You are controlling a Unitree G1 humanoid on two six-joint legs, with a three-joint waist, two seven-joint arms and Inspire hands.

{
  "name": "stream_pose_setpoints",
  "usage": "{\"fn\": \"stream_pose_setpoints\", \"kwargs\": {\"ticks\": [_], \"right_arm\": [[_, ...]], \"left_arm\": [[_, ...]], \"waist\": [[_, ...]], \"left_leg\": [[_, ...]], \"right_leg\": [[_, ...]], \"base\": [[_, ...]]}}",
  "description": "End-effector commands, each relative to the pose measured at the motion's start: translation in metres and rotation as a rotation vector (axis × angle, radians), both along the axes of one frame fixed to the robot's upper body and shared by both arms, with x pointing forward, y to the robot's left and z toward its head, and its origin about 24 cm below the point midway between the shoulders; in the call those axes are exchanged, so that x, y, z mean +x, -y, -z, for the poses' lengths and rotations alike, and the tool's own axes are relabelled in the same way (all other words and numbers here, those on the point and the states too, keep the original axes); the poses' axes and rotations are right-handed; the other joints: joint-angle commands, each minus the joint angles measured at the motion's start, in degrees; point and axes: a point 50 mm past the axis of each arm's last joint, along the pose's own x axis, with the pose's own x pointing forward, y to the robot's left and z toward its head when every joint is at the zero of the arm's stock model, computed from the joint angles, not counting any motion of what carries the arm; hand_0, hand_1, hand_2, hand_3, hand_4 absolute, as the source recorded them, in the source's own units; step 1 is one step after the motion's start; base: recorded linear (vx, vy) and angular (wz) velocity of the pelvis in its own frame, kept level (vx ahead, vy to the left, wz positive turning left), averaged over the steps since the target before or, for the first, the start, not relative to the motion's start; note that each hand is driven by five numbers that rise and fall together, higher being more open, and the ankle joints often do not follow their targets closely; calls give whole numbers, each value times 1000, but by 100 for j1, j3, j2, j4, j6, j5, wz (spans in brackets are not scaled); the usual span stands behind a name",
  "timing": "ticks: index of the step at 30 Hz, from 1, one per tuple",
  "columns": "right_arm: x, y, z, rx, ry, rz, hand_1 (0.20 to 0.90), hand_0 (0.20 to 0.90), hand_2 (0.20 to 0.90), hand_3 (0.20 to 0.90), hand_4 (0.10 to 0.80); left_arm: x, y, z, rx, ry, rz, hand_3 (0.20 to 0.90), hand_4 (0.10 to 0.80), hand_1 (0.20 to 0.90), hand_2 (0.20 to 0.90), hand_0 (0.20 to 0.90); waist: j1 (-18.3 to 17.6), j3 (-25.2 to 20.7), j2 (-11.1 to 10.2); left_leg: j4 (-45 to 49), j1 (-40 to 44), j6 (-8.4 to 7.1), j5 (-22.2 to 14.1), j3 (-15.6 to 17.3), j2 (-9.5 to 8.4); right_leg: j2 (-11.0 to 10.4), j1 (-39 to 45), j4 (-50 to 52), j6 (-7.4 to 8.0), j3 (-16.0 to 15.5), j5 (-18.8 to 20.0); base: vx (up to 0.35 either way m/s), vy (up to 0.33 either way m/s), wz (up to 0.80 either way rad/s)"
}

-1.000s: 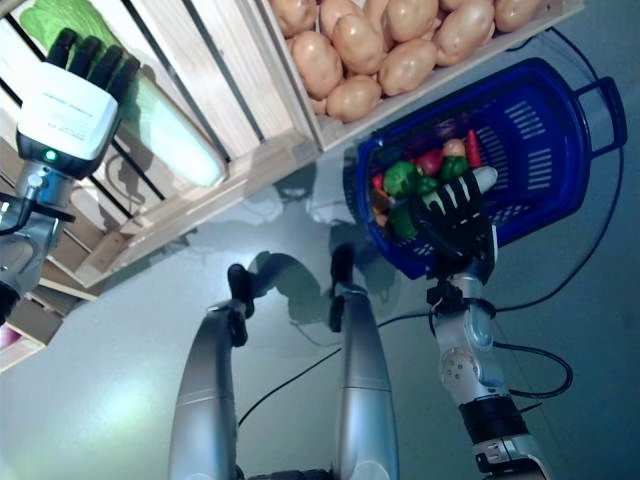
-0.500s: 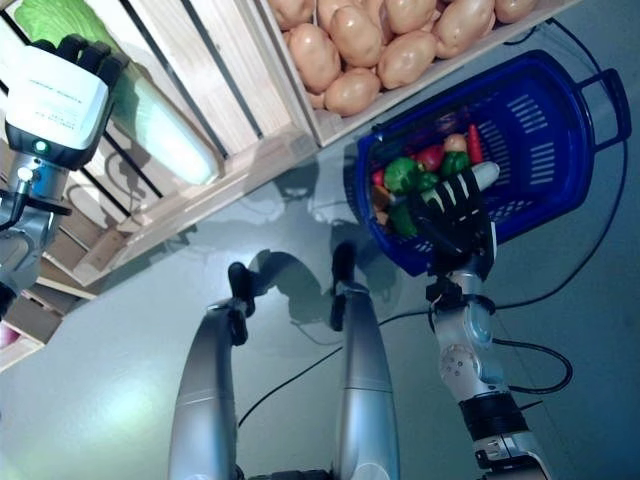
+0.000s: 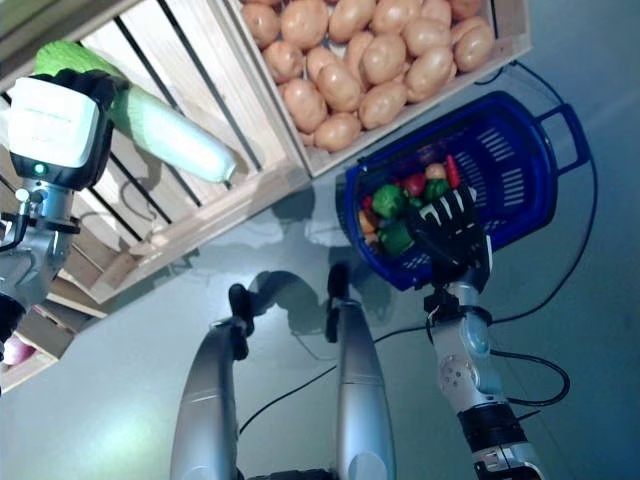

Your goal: Put vegetables into the basket

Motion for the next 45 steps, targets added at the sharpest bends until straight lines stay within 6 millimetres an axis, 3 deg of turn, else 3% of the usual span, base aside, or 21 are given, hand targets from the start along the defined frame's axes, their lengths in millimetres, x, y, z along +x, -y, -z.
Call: {"fn": "stream_pose_setpoints", "kwargs": {"ticks": [1,7,11,15,22,25,33,39,45], "right_arm": [[-12,5,-43,-31,215,41,900,900,900,900,800],[-16,2,-34,-50,191,47,900,900,900,900,800],[-19,0,-27,-60,173,70,900,900,900,900,800],[-24,0,-19,-83,143,79,900,900,900,900,800],[-28,-5,-10,-68,142,30,900,900,900,900,800],[-29,-8,-6,-62,136,-21,900,900,900,900,800],[-31,-20,-2,-76,136,-211,900,900,900,900,800],[-22,-40,-12,-54,168,-372,900,900,900,900,800],[-20,-56,-17,-14,167,-494,900,900,900,900,800]], "left_arm": [[-22,-6,-59,-130,368,88,300,400,300,300,300],[-27,-5,-43,-324,376,189,300,400,300,300,300],[-30,3,-20,-475,315,293,300,400,300,300,300],[-33,21,10,-695,201,442,300,400,300,300,300],[-36,55,45,-999,-36,676,300,400,300,300,300],[-39,74,60,-1124,-173,776,300,400,300,300,300],[-47,101,92,-1458,-456,975,300,400,300,300,300],[-47,124,110,-1506,-652,1014,300,400,300,300,300],[-51,130,126,-1556,-765,993,300,400,300,300,300]], "waist": [[-58,2,18],[20,2,-19],[109,-68,-47],[215,-296,-99],[353,-639,-162],[422,-802,-203],[584,-1265,-235],[718,-1472,-247],[810,-1653,-233]], "left_leg": [[-471,328,63,335,33,-23],[-744,964,58,366,18,-92],[-1006,1381,78,429,2,-200],[-1334,1853,88,430,-52,-309],[-1922,2542,91,564,-98,-309],[-2191,2910,102,575,-132,-326],[-2717,3542,93,638,-137,-317],[-2997,3829,101,672,-157,-302],[-3247,4039,76,724,-203,-297]], "right_leg": [[5,948,-418,162,42,-87],[34,1666,-807,143,-28,-88],[33,2133,-1108,151,-166,-44],[37,2710,-1572,152,-346,-33],[77,3532,-2261,160,-585,102],[109,3963,-2597,190,-664,174],[213,4695,-3145,189,-825,259],[253,4951,-3334,194,-909,323],[263,5112,-3491,221,-956,391]], "base": [[60,-15,5],[58,-11,-1],[43,-31,4],[56,-39,14],[52,-44,6],[88,-27,3],[71,-21,3],[14,-22,1],[39,-13,5]]}}
